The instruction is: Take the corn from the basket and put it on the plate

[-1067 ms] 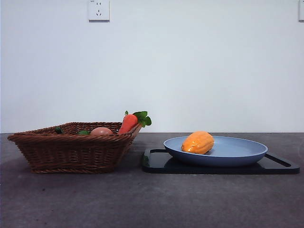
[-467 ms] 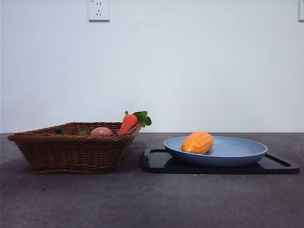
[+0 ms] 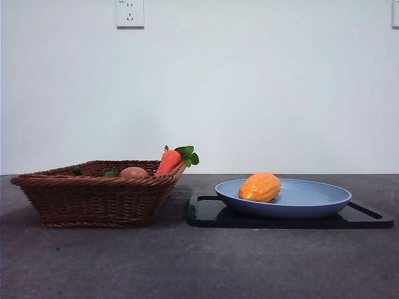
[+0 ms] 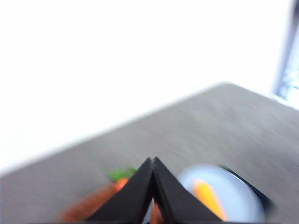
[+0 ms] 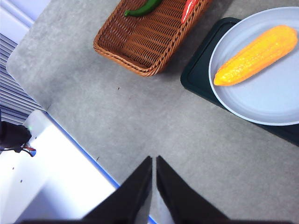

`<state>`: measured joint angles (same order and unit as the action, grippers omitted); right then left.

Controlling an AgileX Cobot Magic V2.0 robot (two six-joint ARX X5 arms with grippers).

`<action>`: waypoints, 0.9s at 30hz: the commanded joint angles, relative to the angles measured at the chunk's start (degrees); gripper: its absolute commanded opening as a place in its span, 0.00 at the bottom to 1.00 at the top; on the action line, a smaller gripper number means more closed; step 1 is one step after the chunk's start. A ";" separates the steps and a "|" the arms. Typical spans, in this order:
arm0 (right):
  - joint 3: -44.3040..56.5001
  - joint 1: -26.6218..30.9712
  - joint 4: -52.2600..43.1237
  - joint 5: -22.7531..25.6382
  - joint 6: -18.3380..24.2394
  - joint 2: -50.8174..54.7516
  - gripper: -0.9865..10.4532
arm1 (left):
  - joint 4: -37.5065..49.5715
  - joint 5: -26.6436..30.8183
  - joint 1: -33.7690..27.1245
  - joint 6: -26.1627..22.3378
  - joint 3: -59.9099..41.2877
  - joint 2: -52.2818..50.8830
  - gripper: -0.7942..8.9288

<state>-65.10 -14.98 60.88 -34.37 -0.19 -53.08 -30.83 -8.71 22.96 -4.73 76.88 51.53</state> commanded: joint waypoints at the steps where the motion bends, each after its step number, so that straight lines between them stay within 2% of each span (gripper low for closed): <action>1: -1.11 -0.24 -1.44 -0.13 0.68 -0.37 0.09 | 4.00 0.15 -6.71 -2.12 -3.52 -3.91 0.09; 5: -1.11 -0.24 -2.40 -0.15 0.68 -0.37 0.09 | 11.37 0.35 -16.15 -2.80 -12.96 -12.44 0.09; 9: -1.11 -0.26 -2.60 -0.15 0.66 -0.37 0.09 | 18.29 5.16 -20.96 -4.61 -23.76 -20.22 0.09; 19: -1.11 -0.24 -2.60 -0.13 0.66 -0.37 0.09 | 26.67 6.45 -23.43 -4.04 -49.22 -34.53 0.09; 27: -1.11 -0.24 -2.60 -0.15 0.66 -0.37 0.09 | 27.69 6.45 -23.50 -2.14 -64.06 -41.92 0.09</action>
<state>-65.10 -14.98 58.87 -34.39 -0.19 -53.08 -4.08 -2.28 -0.36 -7.73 13.58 10.15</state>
